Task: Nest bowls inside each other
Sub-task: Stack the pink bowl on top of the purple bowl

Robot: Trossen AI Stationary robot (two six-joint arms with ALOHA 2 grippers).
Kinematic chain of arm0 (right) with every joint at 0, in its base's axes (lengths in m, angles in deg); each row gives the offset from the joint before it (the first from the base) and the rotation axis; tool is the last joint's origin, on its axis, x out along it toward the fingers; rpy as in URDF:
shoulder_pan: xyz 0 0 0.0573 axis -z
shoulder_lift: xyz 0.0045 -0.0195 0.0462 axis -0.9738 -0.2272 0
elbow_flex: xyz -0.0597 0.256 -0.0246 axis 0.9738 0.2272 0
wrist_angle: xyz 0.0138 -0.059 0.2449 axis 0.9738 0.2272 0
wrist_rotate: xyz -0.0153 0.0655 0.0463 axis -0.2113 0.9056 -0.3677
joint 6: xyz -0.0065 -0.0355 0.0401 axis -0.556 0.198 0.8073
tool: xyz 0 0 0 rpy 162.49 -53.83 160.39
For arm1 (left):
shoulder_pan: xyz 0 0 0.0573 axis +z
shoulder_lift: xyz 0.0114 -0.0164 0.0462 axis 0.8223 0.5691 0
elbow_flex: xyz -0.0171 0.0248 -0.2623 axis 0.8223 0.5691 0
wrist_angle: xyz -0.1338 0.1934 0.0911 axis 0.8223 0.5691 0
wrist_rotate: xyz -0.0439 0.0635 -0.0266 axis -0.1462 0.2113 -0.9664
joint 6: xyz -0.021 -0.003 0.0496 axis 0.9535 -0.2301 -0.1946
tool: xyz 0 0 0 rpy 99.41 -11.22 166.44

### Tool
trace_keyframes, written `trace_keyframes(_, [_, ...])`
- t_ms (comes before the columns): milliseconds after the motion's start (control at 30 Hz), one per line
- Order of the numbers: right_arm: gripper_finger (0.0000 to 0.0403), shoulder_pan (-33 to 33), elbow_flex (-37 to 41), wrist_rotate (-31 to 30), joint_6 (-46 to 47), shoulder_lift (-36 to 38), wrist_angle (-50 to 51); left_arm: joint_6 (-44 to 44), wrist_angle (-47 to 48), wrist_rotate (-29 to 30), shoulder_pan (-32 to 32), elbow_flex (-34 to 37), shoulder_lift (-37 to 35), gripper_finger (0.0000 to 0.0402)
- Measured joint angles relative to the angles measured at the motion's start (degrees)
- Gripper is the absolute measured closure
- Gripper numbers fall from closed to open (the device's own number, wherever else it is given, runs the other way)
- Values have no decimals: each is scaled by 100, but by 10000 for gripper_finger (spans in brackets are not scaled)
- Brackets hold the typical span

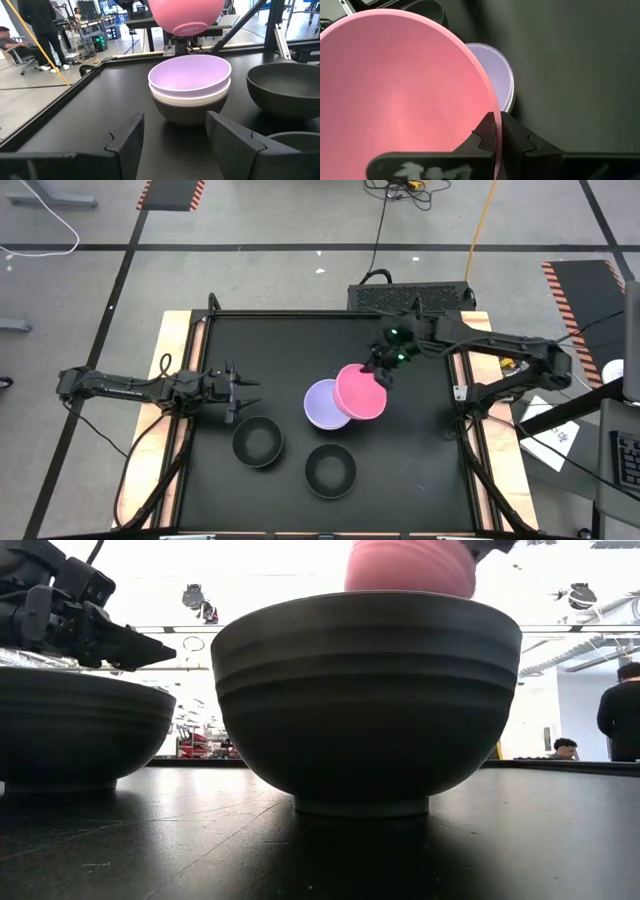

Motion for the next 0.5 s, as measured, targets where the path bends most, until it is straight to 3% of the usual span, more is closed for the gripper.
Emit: trace_keyframes(500, [403,38,-1905,81,-447,-1814,1076,-71,174,0,0,0,0,186])
